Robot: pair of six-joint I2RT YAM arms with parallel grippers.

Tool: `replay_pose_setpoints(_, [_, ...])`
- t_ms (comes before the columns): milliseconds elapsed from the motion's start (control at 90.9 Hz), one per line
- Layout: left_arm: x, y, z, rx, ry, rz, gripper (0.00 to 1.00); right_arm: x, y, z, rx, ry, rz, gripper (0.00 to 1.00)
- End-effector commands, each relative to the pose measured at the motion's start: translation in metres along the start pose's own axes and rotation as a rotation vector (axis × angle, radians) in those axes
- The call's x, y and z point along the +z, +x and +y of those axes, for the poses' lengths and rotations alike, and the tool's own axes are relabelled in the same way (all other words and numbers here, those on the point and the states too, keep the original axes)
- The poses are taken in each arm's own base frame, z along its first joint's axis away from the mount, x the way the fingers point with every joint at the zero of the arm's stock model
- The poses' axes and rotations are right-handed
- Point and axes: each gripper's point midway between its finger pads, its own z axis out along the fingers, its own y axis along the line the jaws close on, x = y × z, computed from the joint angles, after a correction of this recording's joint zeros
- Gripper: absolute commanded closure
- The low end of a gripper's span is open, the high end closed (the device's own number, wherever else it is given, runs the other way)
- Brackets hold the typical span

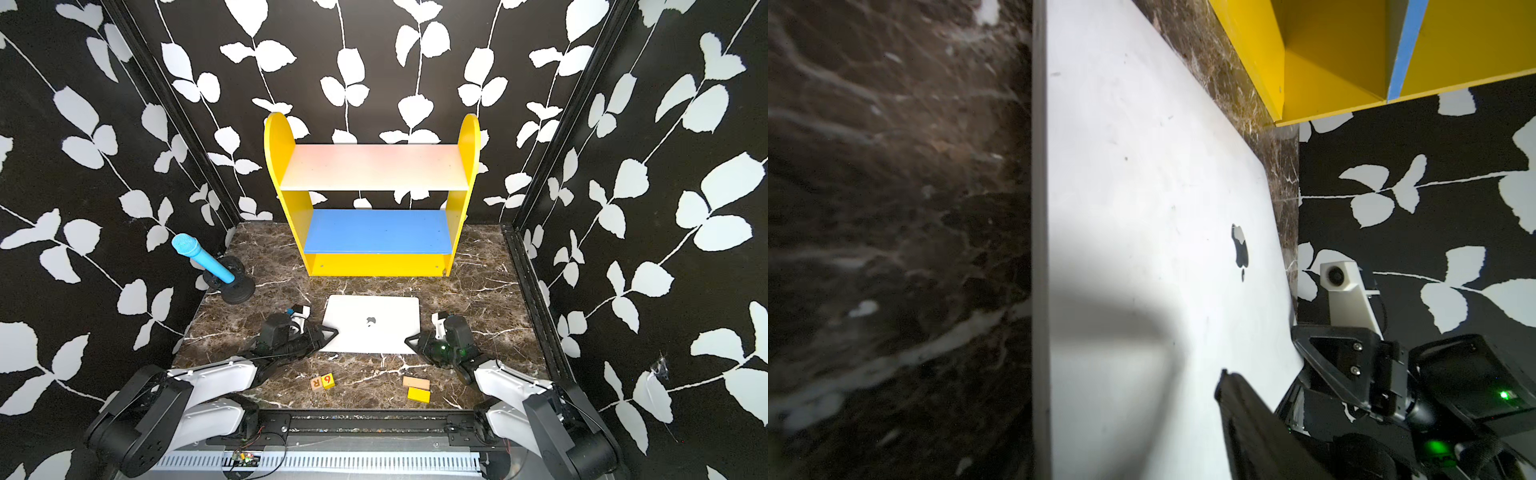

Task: Close the laptop lid and set it aside
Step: Pick up the laptop from the center of the board.

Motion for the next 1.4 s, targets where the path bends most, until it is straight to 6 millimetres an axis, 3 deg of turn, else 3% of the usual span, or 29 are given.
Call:
replay_pose_setpoints(0, [-0.006,-0.001,-0.038,0.053,0.149,0.006,0.45,-0.004,0.003,0.027,-0.074,-0.084,0.024,0.65])
replay_pose_setpoints(220, [-0.016,-0.007,-0.052,0.033,0.189,-0.032,0.59,-0.01,0.0,0.038,-0.085,-0.112,-0.002,0.7])
replay_pose_setpoints(594, [-0.031,-0.018,-0.073,0.018,0.238,-0.083,0.73,-0.012,-0.004,0.062,-0.112,-0.158,-0.019,0.82])
replay_pose_setpoints(836, [-0.037,-0.023,-0.08,-0.006,0.271,-0.115,0.78,-0.016,-0.008,0.08,-0.112,-0.201,-0.05,0.89])
replay_pose_setpoints(1111, [-0.057,-0.036,-0.095,-0.051,0.335,-0.22,0.81,-0.029,-0.017,0.104,-0.09,-0.275,-0.126,1.0])
replay_pose_setpoints(1386, [-0.08,-0.05,-0.115,-0.054,0.401,-0.312,0.93,-0.048,-0.027,0.13,-0.095,-0.351,-0.215,1.0])
